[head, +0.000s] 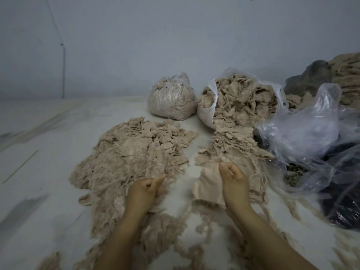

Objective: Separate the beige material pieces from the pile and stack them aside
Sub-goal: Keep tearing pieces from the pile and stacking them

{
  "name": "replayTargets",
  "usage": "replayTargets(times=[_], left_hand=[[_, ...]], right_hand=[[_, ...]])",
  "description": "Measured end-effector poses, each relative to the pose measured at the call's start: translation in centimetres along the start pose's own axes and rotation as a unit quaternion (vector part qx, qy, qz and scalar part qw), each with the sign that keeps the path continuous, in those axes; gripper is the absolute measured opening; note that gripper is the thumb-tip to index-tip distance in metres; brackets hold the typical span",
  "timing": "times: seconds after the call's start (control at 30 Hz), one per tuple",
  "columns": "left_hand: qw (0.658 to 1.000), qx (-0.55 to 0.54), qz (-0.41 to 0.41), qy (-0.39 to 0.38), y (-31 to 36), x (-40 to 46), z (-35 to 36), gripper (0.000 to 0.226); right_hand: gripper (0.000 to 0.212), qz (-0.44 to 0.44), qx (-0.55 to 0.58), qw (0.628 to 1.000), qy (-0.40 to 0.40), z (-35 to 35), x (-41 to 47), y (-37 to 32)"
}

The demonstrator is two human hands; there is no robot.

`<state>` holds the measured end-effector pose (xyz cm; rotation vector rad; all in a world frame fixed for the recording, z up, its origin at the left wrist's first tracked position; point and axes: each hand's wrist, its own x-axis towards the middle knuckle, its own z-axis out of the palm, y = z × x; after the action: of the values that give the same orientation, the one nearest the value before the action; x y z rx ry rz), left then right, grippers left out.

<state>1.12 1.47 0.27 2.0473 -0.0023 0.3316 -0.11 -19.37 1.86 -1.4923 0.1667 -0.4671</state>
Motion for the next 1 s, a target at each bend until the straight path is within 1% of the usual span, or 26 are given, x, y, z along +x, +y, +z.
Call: replayTargets(times=[0.03,0.1,0.13,0.17,0.2,0.27,0.33,0.4,0.43,0.47,0.53,0.63,0.73,0.8,0.87,0.9,0.93,0.97,1.0], left_hand=[[1.0,0.003,-0.009,-0.019,0.3,-0.1,-0.1,0.05],[0.995,-0.02,-0.031,-0.088,1.8,-0.7,0.9,0.031],[0.991,-0.05,-0.04,-0.119,2.9,-1.1,1.8,0.043],[0.983,-0.107,-0.063,-0.136,4.0,-1.7,2.7,0.062],[0.968,-0.176,-0.098,-0.148,4.7,-2.0,3.7,0.068],[0.926,-0.281,-0.19,-0.163,5.7,-2.4,5.1,0.066],[0.906,-0.308,-0.242,-0.157,5.7,-2.7,5.7,0.05],[0.904,-0.314,-0.273,-0.096,5.1,-2.6,5.4,0.036],[0.909,-0.309,-0.273,-0.06,4.8,-2.3,5.1,0.032],[0.916,-0.304,-0.26,-0.037,4.7,-2.0,4.8,0.031],[0.933,-0.284,-0.219,-0.023,4.3,-1.4,4.1,0.033],[0.941,-0.268,-0.207,-0.003,3.4,-1.0,3.2,0.035],[0.948,-0.236,-0.209,0.033,2.0,-0.7,2.0,0.033],[0.963,-0.192,-0.184,0.043,1.3,-0.6,1.3,0.037],[0.986,-0.085,-0.138,0.04,0.8,-0.6,0.8,0.041],[0.993,-0.013,-0.112,0.036,0.5,-0.6,0.6,0.04],[0.994,0.055,-0.084,0.031,0.2,-0.5,0.4,0.034],[0.992,0.101,-0.075,0.016,0.1,-0.5,0.2,0.023],[0.987,0.136,-0.087,-0.006,-0.1,-0.5,0.1,0.018]], right_hand=[[0.029,0.009,-0.001,1.0,-0.018,0.0,0.2,-0.1],[0.027,0.022,-0.026,0.998,-0.058,0.7,-0.3,0.1],[0.027,0.024,-0.025,0.997,-0.074,1.3,-0.8,0.2],[0.027,0.028,-0.012,0.996,-0.087,2.1,-1.3,0.2],[0.027,0.033,0.006,0.995,-0.096,2.7,-1.7,0.1],[0.027,0.029,0.033,0.995,-0.094,3.6,-2.1,-0.2],[0.028,0.018,0.04,0.996,-0.077,3.7,-1.9,-0.5],[0.03,0.011,0.03,0.998,-0.061,3.3,-1.6,-0.5],[0.03,0.01,0.025,0.998,-0.056,3.0,-1.5,-0.3],[0.03,0.012,0.02,0.998,-0.051,2.8,-1.5,-0.1],[0.03,0.014,0.009,0.999,-0.043,2.4,-1.4,0.4],[0.03,0.003,-0.028,0.999,-0.044,1.8,-0.7,0.6],[0.028,0.021,-0.049,0.998,0.01,0.6,1.6,0.5],[0.026,0.008,-0.104,0.994,0.044,-0.9,3.9,-0.2],[0.023,-0.018,-0.228,0.973,0.04,-2.5,6.0,-0.8],[0.024,-0.023,-0.309,0.95,0.033,-3.2,6.6,-1.1],[0.027,-0.032,-0.387,0.921,0.025,-3.7,6.9,-1.1],[0.032,-0.05,-0.443,0.895,0.021,-3.7,6.6,-1.0],[0.034,-0.075,-0.467,0.881,0.015,-3.2,6.0,-1.0]])
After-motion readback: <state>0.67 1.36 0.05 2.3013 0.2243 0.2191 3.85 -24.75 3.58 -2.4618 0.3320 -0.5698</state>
